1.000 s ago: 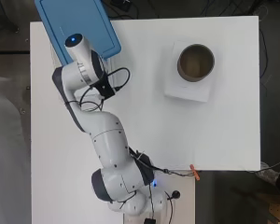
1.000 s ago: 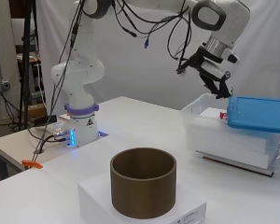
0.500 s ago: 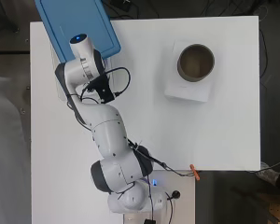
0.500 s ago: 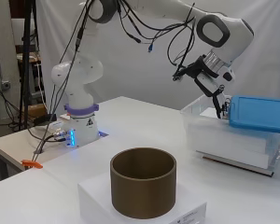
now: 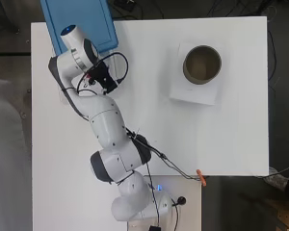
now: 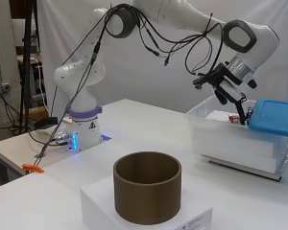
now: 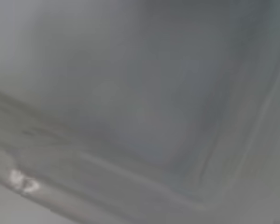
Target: Teleoperate dual arm-hand system to remove items from a box
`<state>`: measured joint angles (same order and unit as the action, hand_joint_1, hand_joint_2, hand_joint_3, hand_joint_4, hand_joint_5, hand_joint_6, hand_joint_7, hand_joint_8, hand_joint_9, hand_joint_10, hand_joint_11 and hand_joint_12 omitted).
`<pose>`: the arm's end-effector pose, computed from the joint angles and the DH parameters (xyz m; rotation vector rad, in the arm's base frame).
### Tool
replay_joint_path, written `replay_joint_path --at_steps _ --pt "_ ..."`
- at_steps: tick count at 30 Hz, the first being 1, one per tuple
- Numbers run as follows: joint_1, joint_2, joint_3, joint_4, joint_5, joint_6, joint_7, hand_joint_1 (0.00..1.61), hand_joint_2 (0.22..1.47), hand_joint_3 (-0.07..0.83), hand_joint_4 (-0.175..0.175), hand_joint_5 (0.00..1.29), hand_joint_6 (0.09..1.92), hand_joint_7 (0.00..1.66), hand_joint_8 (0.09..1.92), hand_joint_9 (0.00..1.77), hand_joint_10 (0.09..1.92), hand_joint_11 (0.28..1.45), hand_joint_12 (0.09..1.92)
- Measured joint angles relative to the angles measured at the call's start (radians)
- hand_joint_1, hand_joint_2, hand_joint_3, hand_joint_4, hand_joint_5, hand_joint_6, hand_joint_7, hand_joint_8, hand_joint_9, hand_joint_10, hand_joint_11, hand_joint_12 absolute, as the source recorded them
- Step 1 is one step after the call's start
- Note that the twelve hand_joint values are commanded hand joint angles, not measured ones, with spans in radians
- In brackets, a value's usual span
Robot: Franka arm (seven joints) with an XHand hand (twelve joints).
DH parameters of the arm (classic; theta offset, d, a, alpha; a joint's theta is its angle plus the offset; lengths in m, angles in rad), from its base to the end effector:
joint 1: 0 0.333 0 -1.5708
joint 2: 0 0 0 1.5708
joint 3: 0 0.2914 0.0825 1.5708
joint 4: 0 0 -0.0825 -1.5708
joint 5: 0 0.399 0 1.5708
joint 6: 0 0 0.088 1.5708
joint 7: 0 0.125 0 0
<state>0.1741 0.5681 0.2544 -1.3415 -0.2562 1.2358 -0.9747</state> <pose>0.5901 0.2015 0.3354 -2.2184 -1.8860 1.0013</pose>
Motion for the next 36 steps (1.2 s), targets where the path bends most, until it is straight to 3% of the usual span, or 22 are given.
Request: replay_joint_path --at_steps 2,6,8,9,11,15,18,20,26,32,36 --pt "0.002 -0.026 0.005 -0.033 -0.012 0.022 -0.024 0.25 1.13 0.005 0.018 0.42 0.09 0.21 0.09 0.25 0.09 0.42 0.09" --pt "0.007 -0.074 0.019 -0.046 -0.043 0.032 -0.063 0.26 1.14 0.005 0.011 0.42 0.09 0.21 0.09 0.24 0.09 0.41 0.09" --pt "0.009 -0.079 0.022 -0.041 -0.048 0.035 -0.069 0.37 1.14 -0.005 -0.021 0.43 0.09 0.28 0.09 0.30 0.09 0.43 0.09" --pt "0.010 -0.079 0.025 -0.044 -0.051 0.040 -0.065 0.41 1.11 -0.017 -0.042 0.36 0.09 0.29 0.09 0.31 0.09 0.43 0.09" --pt "0.015 -0.092 0.031 -0.065 -0.066 0.069 -0.048 0.44 1.06 -0.015 -0.055 0.33 0.09 0.44 0.09 0.49 0.09 0.50 0.09" --pt "0.024 -0.211 0.029 -0.276 -0.121 0.298 0.029 0.43 0.91 -0.021 -0.053 0.22 0.09 0.25 0.09 0.31 0.09 0.43 0.09" --pt "0.029 -0.276 0.030 -0.456 -0.136 0.514 0.066 0.45 0.88 -0.016 -0.024 0.16 0.09 0.20 0.09 0.26 0.09 0.40 0.09" --pt "0.032 -0.302 0.034 -0.528 -0.150 0.596 0.088 0.45 0.87 -0.016 -0.013 0.14 0.09 0.19 0.09 0.25 0.09 0.39 0.09" --pt "0.043 -0.323 0.039 -0.487 -0.197 0.577 0.106 0.48 0.89 -0.004 -0.005 0.14 0.09 0.18 0.09 0.26 0.09 0.39 0.09" --pt "0.059 -0.249 -0.006 -0.347 -0.189 0.490 0.163 0.45 0.91 0.005 -0.036 0.24 0.09 0.33 0.09 0.41 0.09 0.47 0.09" --pt "0.061 -0.200 -0.033 -0.324 -0.173 0.487 0.154 0.45 0.91 0.001 -0.055 0.21 0.09 0.24 0.09 0.33 0.09 0.46 0.09"
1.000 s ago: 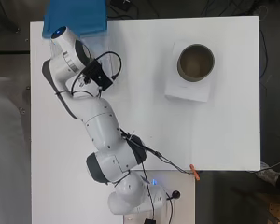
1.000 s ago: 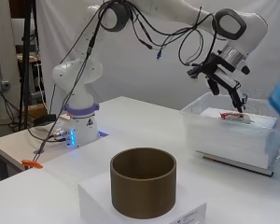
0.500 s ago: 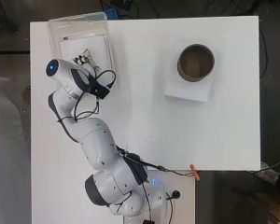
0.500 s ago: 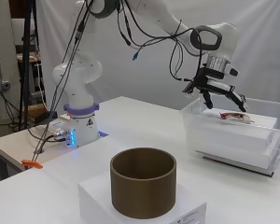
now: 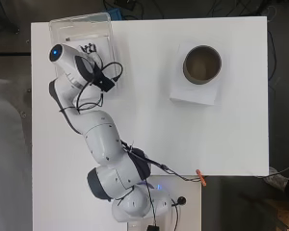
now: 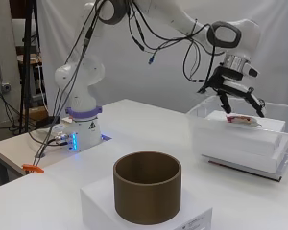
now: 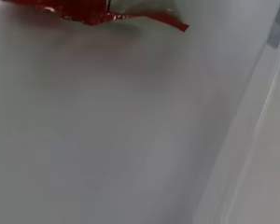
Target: Teleoperate dual arm-hand system to remove items from a box
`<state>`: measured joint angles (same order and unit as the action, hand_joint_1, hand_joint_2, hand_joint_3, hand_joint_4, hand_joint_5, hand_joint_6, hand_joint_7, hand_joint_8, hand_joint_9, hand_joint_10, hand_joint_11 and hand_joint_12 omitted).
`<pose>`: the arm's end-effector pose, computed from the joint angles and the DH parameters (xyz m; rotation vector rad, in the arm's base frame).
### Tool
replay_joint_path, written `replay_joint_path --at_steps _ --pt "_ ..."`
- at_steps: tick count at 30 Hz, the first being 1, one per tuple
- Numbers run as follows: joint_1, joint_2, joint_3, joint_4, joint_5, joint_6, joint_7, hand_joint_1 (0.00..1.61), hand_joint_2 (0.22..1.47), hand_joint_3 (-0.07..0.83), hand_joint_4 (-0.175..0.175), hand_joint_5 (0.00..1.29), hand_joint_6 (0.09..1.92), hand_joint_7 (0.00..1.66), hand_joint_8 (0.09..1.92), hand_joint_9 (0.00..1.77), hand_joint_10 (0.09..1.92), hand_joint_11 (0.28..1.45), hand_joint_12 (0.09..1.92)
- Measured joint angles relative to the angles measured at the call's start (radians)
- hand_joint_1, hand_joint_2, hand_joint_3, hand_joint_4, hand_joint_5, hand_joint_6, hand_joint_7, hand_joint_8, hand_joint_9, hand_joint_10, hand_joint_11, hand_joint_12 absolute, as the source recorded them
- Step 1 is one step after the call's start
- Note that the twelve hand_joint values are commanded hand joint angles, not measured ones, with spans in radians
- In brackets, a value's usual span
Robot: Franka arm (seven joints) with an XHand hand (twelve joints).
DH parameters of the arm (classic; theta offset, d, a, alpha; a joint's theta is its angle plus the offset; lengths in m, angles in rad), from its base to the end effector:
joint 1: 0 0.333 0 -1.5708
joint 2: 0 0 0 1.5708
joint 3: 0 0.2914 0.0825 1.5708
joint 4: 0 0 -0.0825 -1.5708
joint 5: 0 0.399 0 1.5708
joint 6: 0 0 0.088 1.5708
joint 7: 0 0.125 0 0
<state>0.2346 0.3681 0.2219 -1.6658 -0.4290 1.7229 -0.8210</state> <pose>0.5852 0.2259 0.3353 2.1577 1.8275 -0.5017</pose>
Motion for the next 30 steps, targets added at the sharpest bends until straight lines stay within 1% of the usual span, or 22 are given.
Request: replay_joint_path --at_steps 1,2,3,4,5,6,7,8,9,10,11,13,14,17,19,22,25,27,30 --pt "0.000 0.006 -0.001 -0.004 0.003 0.003 -0.002 0.45 0.90 0.000 -0.058 0.19 0.09 0.22 0.09 0.32 0.09 0.46 0.09" --pt "-0.001 0.006 -0.003 -0.011 0.011 0.004 -0.009 0.46 0.91 0.000 -0.056 0.22 0.09 0.27 0.09 0.38 0.09 0.48 0.09" --pt "-0.002 0.006 -0.004 -0.017 0.024 0.004 -0.021 0.52 0.94 0.004 -0.035 0.35 0.09 0.41 0.09 0.52 0.09 0.54 0.09" --pt "-0.002 0.007 -0.006 -0.018 0.037 0.004 -0.034 0.64 1.00 0.004 -0.003 0.51 0.09 0.59 0.09 0.70 0.09 0.63 0.09" --pt "-0.003 0.010 -0.009 -0.018 0.050 0.008 -0.045 0.92 1.06 0.003 -0.060 0.65 0.48 0.71 0.38 0.84 0.40 0.75 0.09" --pt "-0.004 0.016 -0.012 -0.015 0.067 0.013 -0.054 1.05 1.11 0.002 -0.032 0.73 0.83 0.81 0.70 0.96 0.77 0.78 0.48" --pt "-0.005 0.025 -0.015 -0.005 0.114 0.008 -0.077 1.04 1.15 0.002 0.044 0.78 1.04 0.86 1.17 1.05 1.22 0.82 1.00" --pt "-0.006 0.026 -0.017 -0.001 0.156 -0.015 -0.099 1.00 1.18 0.002 0.104 0.79 1.17 0.87 1.52 1.11 1.55 0.85 1.39" --pt "-0.004 0.027 -0.016 0.005 0.186 -0.040 -0.111 0.97 1.20 0.002 0.139 0.79 1.23 0.88 1.73 1.14 1.73 0.88 1.61" --pt "-0.002 0.028 -0.015 0.012 0.202 -0.060 -0.112 0.95 1.21 0.003 0.158 0.78 1.28 0.88 1.84 1.16 1.83 0.89 1.74" --pt "-0.002 0.027 -0.014 0.014 0.206 -0.068 -0.110 0.93 1.23 0.005 0.168 0.76 1.33 0.88 1.89 1.16 1.88 0.90 1.80" --pt "-0.004 -0.002 -0.016 0.000 0.205 -0.064 -0.118 0.90 1.26 0.005 0.162 0.71 1.40 0.85 1.92 1.14 1.91 0.89 1.85" --pt "-0.004 -0.032 -0.018 -0.014 0.205 -0.055 -0.132 0.90 1.26 0.003 0.156 0.71 1.41 0.84 1.92 1.14 1.92 0.90 1.86" --pt "-0.011 -0.166 -0.025 -0.063 0.227 -0.031 -0.145 0.91 1.24 -0.003 0.172 0.74 1.35 0.86 1.92 1.16 1.92 0.90 1.89" --pt "-0.039 -0.257 -0.020 -0.085 0.238 -0.015 -0.157 0.92 1.23 -0.002 0.175 0.76 1.31 0.89 1.92 1.18 1.92 0.91 1.90" --pt "-0.068 -0.372 -0.051 -0.149 0.258 0.004 -0.197 0.92 1.22 -0.001 0.175 0.77 1.30 0.90 1.86 1.20 1.92 0.93 1.91" --pt "-0.085 -0.498 -0.145 -0.218 0.253 0.015 -0.232 0.92 1.23 0.000 0.175 0.76 1.30 0.91 1.92 1.23 1.92 0.97 1.92" --pt "-0.099 -0.535 -0.218 -0.237 0.242 0.026 -0.256 0.93 1.22 -0.001 0.175 0.78 1.29 0.97 1.92 1.29 1.92 1.03 1.92" --pt "-0.123 -0.492 -0.346 -0.202 0.225 0.053 -0.322 0.94 1.21 -0.001 0.175 0.79 1.27 1.05 1.92 1.37 1.92 1.09 1.92"
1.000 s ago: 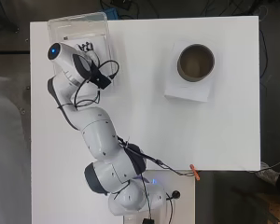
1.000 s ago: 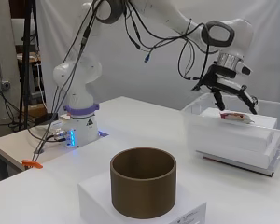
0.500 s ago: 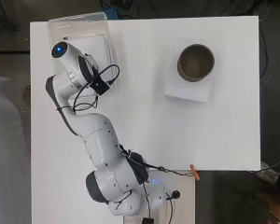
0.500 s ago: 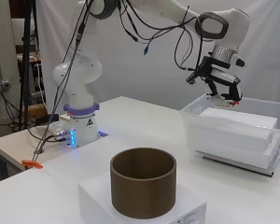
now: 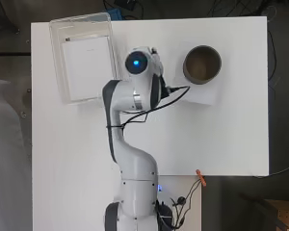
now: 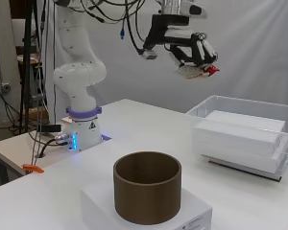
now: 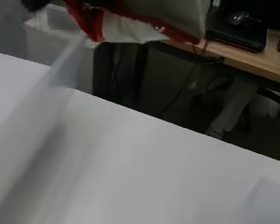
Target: Teleoperate dual arm-hand system to remove items from a box
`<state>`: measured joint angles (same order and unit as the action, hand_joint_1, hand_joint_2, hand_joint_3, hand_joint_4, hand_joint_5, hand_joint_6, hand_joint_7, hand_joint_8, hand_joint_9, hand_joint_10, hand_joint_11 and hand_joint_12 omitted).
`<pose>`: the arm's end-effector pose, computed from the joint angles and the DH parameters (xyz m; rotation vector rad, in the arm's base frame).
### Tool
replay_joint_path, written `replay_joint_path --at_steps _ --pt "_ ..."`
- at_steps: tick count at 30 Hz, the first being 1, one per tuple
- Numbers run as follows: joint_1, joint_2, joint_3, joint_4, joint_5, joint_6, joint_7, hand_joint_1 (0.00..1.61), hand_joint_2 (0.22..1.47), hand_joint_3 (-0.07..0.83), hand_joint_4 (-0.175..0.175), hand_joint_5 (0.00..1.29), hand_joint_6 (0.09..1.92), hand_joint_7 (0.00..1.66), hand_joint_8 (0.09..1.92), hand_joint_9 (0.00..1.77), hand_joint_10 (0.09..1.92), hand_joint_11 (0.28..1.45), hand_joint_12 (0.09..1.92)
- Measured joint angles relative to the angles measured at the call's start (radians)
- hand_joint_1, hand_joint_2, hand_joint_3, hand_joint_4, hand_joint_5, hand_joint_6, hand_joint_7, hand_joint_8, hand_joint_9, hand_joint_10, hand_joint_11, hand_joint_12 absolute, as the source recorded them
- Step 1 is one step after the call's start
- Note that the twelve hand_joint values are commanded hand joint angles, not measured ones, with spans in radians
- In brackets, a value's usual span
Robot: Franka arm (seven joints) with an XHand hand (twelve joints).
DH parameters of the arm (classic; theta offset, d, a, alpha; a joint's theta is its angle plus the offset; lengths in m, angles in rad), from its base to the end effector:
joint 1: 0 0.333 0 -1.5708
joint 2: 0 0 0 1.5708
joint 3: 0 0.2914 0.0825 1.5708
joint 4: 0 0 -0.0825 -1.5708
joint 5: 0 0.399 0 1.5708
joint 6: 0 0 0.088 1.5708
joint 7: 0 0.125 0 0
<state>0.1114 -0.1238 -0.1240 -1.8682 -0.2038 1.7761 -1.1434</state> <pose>0.5453 -0.0304 0.5238 2.4742 1.6389 -0.1116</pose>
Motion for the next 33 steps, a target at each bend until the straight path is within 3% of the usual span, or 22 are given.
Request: replay_joint_path --at_steps 5,8,10,12,13,15,18,21,24,29,33 --pt "0.035 0.107 -0.176 0.120 0.021 -0.023 -0.046 0.93 1.22 0.001 0.175 0.78 1.29 1.01 1.92 1.35 1.92 1.08 1.92" --pt "-0.009 0.201 -0.207 0.200 0.055 -0.040 -0.068 0.92 1.23 0.003 0.175 0.75 1.35 0.83 1.92 1.17 1.92 0.96 1.91" --pt "-0.056 0.286 -0.216 0.289 0.079 -0.064 -0.094 0.91 1.24 0.002 0.175 0.74 1.36 0.82 1.92 1.16 1.92 0.94 1.91" --pt "-0.115 0.386 -0.217 0.427 0.100 -0.094 -0.125 0.91 1.24 0.002 0.173 0.73 1.38 0.85 1.92 1.19 1.92 0.97 1.92" --pt "-0.146 0.441 -0.215 0.512 0.110 -0.115 -0.136 0.92 1.26 0.003 0.124 0.71 1.41 0.86 1.92 1.21 1.92 0.99 1.92" --pt "-0.208 0.560 -0.207 0.696 0.127 -0.166 -0.154 0.92 1.28 0.002 0.096 0.69 1.45 0.85 1.92 1.21 1.92 0.99 1.92" --pt "-0.270 0.726 -0.205 0.989 0.135 -0.210 -0.162 0.92 1.28 0.000 0.106 0.69 1.46 0.85 1.92 1.20 1.92 0.95 1.91" --pt "-0.269 0.763 -0.209 1.130 0.147 -0.212 -0.178 0.89 1.28 -0.001 0.147 0.68 1.45 0.85 1.92 1.14 1.92 0.85 1.88" --pt "-0.291 0.752 -0.213 1.078 0.151 -0.204 -0.194 0.89 1.27 -0.003 0.172 0.70 1.42 0.86 1.92 1.15 1.92 0.86 1.89" --pt "-0.309 0.671 -0.205 0.703 0.142 -0.158 -0.209 0.89 1.26 -0.001 0.175 0.72 1.39 0.90 1.92 1.22 1.92 0.93 1.91" --pt "-0.316 0.616 -0.201 0.503 0.144 -0.128 -0.227 0.90 1.25 -0.001 0.174 0.72 1.39 0.95 1.92 1.30 1.92 1.00 1.92"
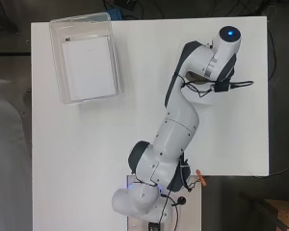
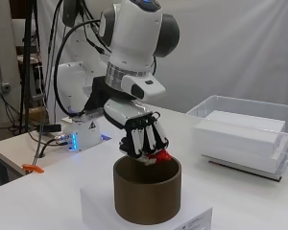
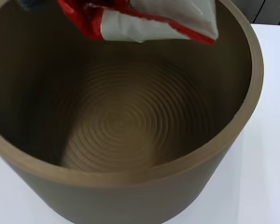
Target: Teleoperate dual arm-hand system to remove items from a box
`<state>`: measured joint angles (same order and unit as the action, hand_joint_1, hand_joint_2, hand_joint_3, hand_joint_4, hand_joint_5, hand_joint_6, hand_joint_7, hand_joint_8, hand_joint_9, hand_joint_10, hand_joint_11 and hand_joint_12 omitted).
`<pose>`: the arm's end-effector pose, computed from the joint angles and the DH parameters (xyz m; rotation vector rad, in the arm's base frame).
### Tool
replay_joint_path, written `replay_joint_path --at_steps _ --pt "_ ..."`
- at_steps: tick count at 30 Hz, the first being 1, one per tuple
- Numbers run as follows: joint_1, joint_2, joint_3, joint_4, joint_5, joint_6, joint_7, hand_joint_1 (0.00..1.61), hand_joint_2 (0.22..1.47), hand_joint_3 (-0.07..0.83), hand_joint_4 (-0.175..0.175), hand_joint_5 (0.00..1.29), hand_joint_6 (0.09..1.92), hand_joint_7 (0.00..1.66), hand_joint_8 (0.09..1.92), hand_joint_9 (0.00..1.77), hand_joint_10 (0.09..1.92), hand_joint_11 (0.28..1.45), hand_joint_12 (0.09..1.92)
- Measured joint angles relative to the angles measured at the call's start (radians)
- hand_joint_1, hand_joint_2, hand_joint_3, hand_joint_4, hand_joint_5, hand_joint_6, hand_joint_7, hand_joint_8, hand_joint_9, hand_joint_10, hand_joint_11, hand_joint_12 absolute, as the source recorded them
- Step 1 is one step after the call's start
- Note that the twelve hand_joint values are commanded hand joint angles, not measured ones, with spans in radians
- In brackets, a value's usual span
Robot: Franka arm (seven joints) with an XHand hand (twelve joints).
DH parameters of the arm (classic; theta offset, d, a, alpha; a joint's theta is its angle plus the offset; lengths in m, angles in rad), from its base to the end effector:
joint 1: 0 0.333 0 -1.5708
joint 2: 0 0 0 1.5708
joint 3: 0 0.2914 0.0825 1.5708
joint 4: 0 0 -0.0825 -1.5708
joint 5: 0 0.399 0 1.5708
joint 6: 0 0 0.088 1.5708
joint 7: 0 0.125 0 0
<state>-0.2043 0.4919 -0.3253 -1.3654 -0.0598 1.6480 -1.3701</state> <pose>0.5958 -0.3181 0.3922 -2.7965 -1.3042 0.4358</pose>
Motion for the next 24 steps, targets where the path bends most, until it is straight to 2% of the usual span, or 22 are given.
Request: replay_joint_path --at_steps 2,3,4,5,6,7,9,10,12,17,22,24 --pt "-0.001 -0.038 0.003 -0.028 0.003 0.009 -0.014 0.89 1.26 0.001 0.165 0.71 1.40 0.95 1.92 1.31 1.92 1.01 1.92" --pt "-0.001 -0.049 0.006 -0.031 0.004 0.013 -0.023 0.63 1.05 -0.050 0.128 0.45 0.90 0.61 1.27 0.85 1.40 0.79 1.35" --pt "-0.002 -0.047 0.011 -0.031 0.003 0.019 -0.030 0.41 0.86 -0.061 0.105 0.25 0.49 0.33 0.70 0.48 0.89 0.61 0.83" --pt "-0.006 -0.030 0.015 -0.025 0.001 0.021 -0.032 0.28 0.73 -0.044 0.092 0.12 0.25 0.17 0.36 0.28 0.53 0.53 0.47" --pt "-0.011 -0.004 0.015 -0.019 0.001 0.021 -0.032 0.18 0.67 -0.026 0.086 0.06 0.12 0.08 0.17 0.19 0.31 0.49 0.25" --pt "-0.013 0.030 0.015 -0.014 0.000 0.021 -0.032 0.10 0.64 -0.011 0.066 0.03 0.09 0.04 0.09 0.14 0.19 0.46 0.13" --pt "-0.008 0.090 0.024 -0.003 -0.019 0.000 -0.010 0.02 0.65 0.013 0.007 0.00 0.09 0.01 0.09 0.10 0.09 0.41 0.09" --pt "-0.001 0.114 0.032 0.008 -0.052 -0.025 0.024 0.01 0.69 0.014 -0.004 0.00 0.09 0.00 0.09 0.11 0.09 0.40 0.09" --pt "0.010 0.111 0.042 0.024 -0.115 -0.053 0.082 0.00 0.73 0.014 -0.006 0.01 0.09 0.01 0.09 0.14 0.09 0.40 0.09" --pt "0.035 0.035 0.071 0.048 -0.214 -0.030 0.159 0.00 0.77 0.005 0.004 0.06 0.09 0.07 0.09 0.23 0.09 0.42 0.09" --pt "0.045 -0.022 0.114 0.096 -0.167 -0.053 0.167 0.00 0.77 0.000 0.003 0.08 0.09 0.14 0.09 0.28 0.09 0.45 0.09" --pt "0.056 -0.106 0.151 0.056 -0.163 -0.042 0.195 0.00 0.77 0.001 0.004 0.07 0.09 0.14 0.09 0.28 0.09 0.45 0.09"
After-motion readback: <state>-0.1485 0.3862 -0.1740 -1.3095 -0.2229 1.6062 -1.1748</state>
